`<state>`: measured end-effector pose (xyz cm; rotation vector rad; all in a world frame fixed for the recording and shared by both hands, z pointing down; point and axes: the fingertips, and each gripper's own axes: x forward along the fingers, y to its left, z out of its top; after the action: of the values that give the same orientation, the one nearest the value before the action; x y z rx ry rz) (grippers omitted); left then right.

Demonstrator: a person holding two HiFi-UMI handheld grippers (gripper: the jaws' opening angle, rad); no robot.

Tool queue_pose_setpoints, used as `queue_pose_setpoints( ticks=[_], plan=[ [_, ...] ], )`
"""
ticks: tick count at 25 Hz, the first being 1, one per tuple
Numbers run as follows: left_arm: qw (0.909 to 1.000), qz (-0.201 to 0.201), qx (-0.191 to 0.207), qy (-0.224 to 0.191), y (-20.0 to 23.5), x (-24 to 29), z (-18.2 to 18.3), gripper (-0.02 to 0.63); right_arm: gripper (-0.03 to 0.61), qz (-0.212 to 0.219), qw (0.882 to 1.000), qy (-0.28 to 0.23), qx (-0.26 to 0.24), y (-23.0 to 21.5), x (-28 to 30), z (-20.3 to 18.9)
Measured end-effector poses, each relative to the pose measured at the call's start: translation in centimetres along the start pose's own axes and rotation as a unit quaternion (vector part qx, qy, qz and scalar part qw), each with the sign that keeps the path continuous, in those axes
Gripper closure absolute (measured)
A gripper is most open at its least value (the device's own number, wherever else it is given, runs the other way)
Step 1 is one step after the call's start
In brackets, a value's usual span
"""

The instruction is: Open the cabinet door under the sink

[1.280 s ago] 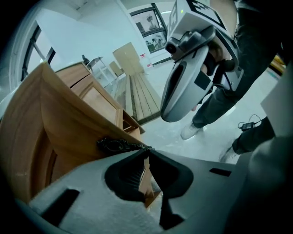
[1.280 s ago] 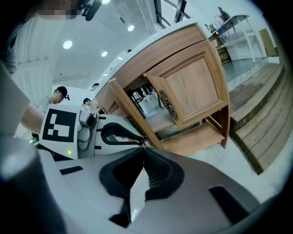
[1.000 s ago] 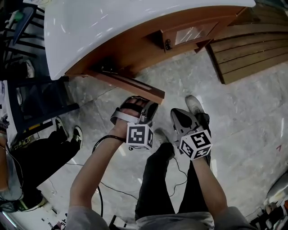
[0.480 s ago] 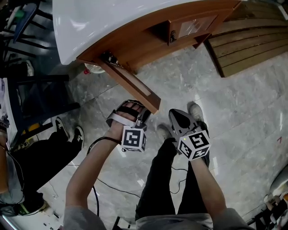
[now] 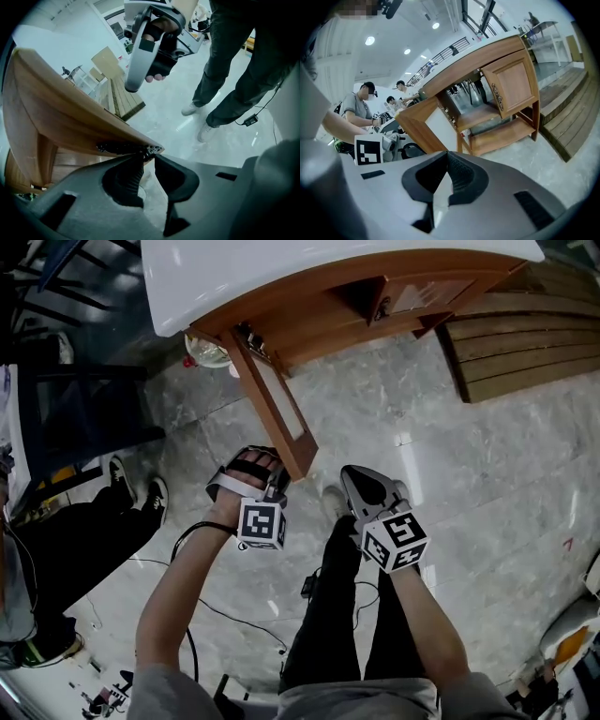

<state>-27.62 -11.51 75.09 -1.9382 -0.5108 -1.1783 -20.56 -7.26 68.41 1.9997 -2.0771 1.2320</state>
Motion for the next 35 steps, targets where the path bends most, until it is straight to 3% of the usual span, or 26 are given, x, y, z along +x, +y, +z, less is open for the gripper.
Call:
queue_pose_setpoints(
  ticks=[6,14,17,19,22,27,35],
  plan=[
    [0.9994,0.016,-0.011,0.028,-1.4,-1.5,-2.7,0.551,0.568,0.022,1.000,0.013,-0.017,2.6,0.6,-0.3],
    [0.9975,0.039,-0.052,0.026,-1.0,-3.5,-2.3,0.562,0.568,0.038,0.999,0.022,-0.032,4.6,0.8,0.3],
    [0.9940,0.060,-0.090,0.017,0.0,-5.3,-1.7,0.582,0.568,0.041,0.998,0.019,-0.035,5.1,0.3,1.3],
    [0.9872,0.071,-0.142,0.016,0.7,-6.4,-1.6,0.595,0.568,0.044,0.998,0.017,-0.037,5.5,-0.1,2.1],
    [0.9688,0.079,-0.235,0.008,1.7,-8.3,-1.4,0.604,0.568,0.049,0.998,0.013,-0.043,6.1,-1.1,3.6],
    [0.9333,0.109,-0.342,-0.012,3.8,-12.5,0.7,0.606,0.568,0.059,0.997,0.007,-0.052,7.4,-3.5,6.5],
    [0.8445,0.164,-0.505,-0.072,8.5,-20.6,5.5,0.606,0.568,0.075,0.996,-0.019,-0.047,10.5,-9.3,11.8]
  ],
)
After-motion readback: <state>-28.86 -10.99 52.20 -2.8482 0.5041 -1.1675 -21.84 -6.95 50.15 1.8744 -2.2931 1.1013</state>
